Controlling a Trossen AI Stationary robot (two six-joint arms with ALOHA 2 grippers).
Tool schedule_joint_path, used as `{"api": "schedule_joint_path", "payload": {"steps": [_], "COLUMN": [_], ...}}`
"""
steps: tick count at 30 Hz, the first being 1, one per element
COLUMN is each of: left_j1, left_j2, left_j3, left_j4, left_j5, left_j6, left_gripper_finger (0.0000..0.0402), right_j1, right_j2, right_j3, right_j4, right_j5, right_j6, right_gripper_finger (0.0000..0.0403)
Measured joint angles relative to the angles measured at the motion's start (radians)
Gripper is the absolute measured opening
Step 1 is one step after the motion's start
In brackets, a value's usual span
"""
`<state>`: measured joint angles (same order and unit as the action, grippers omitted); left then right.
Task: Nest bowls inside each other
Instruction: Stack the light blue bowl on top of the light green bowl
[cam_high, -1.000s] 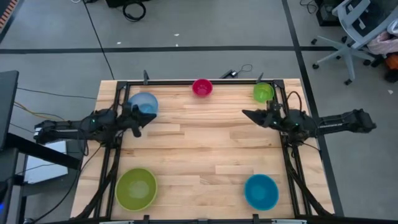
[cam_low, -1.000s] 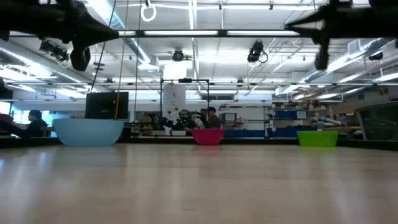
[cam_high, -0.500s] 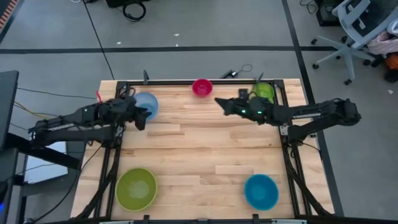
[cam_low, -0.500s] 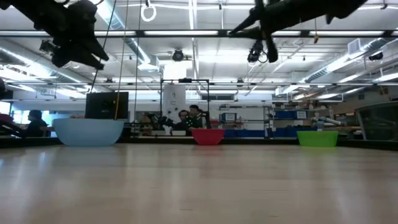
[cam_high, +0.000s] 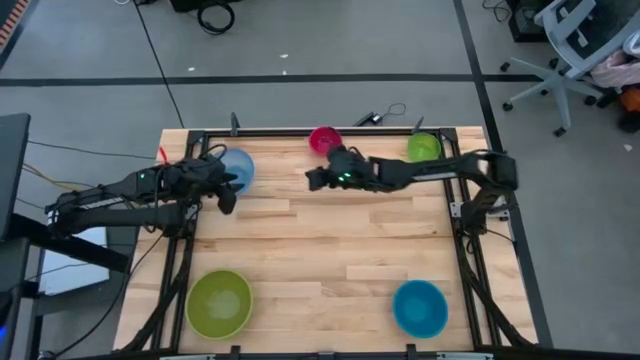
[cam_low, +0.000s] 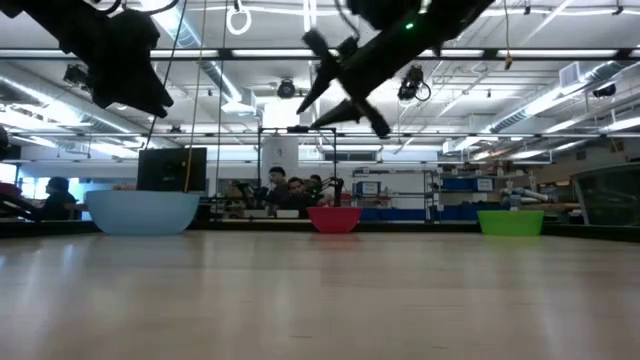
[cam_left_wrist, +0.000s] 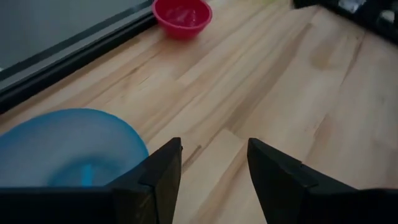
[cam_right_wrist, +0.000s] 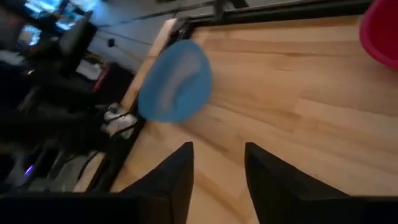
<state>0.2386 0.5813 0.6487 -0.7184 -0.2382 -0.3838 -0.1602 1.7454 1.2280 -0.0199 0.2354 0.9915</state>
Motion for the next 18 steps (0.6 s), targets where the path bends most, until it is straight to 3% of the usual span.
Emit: {"api": "schedule_joint_path", "payload": {"steps": [5,13,18], "left_j1": [0.0,0.013,0.013], "left_j2": [0.001,0.001,0.001], "left_j3": [0.0,0.0,0.0], "left_j4": [-0.061,-0.247,-0.305], "left_j5": [0.0,-0.007,0.023], "left_j6": [0.001,-0.145,-0.263], "left_gripper_finger": [0.0185,0.0185,0.0185], "right_j1": [-0.026,-0.049,-0.047], "right_j2": [0.159,0.445,0.589], "right_j3": [0.169,0.507,0.727], "right_j4": [-0.003,-0.015,-0.123], "right_j5": [-0.008,0.024,0.003], "right_j6": [0.01,-0.009,0.037], "right_gripper_finger": [0.0162,0.0161,0.0161]}}
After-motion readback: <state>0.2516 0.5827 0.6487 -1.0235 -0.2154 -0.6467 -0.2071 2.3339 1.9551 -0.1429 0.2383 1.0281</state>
